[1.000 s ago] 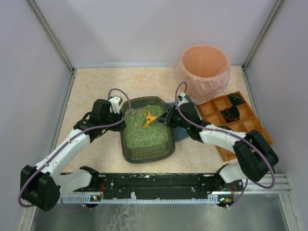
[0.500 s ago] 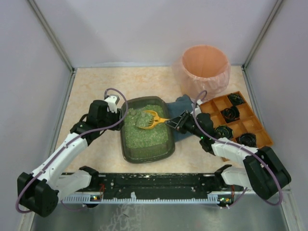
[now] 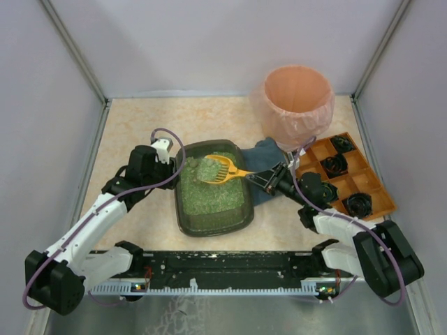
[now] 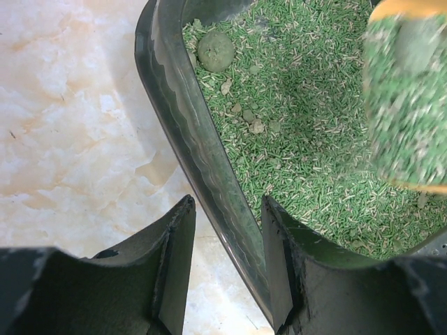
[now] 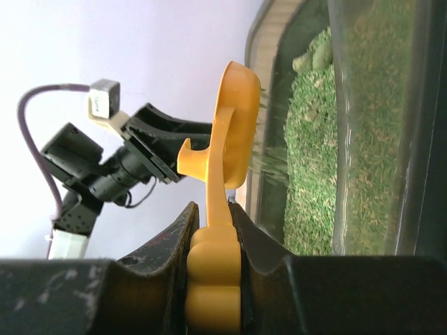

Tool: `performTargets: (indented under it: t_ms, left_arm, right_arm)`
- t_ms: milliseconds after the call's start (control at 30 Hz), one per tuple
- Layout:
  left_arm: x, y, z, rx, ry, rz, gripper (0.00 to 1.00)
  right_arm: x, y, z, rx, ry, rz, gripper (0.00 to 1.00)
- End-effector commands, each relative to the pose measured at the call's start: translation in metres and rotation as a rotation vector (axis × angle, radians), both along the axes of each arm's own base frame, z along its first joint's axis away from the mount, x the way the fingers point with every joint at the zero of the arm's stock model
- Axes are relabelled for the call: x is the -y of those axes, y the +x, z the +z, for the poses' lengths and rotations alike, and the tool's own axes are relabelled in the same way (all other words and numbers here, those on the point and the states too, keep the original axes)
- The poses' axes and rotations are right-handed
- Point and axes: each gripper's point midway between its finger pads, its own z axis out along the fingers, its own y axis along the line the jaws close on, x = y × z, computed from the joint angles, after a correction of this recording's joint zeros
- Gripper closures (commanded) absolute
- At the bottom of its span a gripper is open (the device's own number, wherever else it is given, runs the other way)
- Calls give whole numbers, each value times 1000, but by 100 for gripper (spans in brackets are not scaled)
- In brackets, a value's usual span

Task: Clean the litter box

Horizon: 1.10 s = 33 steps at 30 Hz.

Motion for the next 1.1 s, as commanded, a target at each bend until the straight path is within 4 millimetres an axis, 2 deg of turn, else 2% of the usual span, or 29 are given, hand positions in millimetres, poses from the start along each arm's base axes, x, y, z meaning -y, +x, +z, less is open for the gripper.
performTargets:
  t_ms: [0,100,200,233,333,367,467,500,600,633,733,867,967,1000,1067]
  left_arm:
    - [1,2,6,30,-11,2,51]
    - [2,2,6,32,-14,-1,51]
    - [2,1,5,26,-12,-4,51]
    - [2,1,5,26,-12,-3,51]
    - [2,2,6,31,-13,-1,51]
    - [2,2,5,30,-12,-4,51]
    - [3,1,5,23,-12,-6,51]
    - [3,1,5,26,-13,-6,51]
    - [3,2,6,33,-14,-5,51]
    - [3,2,6,33,-16,-6,51]
    - [4,1,6,27,-15,-11,51]
    - [2,2,6,33,-14,-4,51]
    - [4,1,5,25,-15,-12,51]
    - [4,1,4,23,-15,-12,51]
    - [3,1,5,29,-14,-5,51]
  right_arm:
    - [5,5,36,107,48,-32,100]
    - [-11,-4,46,155,55,72,100]
    - [7,7,35,97,73,-26,100]
    - [5,7,35,95,72,-24,100]
    - [-18,-6,51,164,81,100,100]
    - [-17,-5,51,167,91,101,100]
    - [6,8,33,80,106,-31,100]
    - [2,7,33,87,98,-19,100]
    - [-28,-9,49,171,66,140,100]
    - [-25,-7,49,171,63,131,100]
    - [4,8,29,78,71,-25,100]
    - [-26,-9,46,168,61,142,100]
    - [0,5,24,64,81,-4,100]
    - [3,6,24,66,85,-16,100]
    - [-17,-4,35,122,69,92,100]
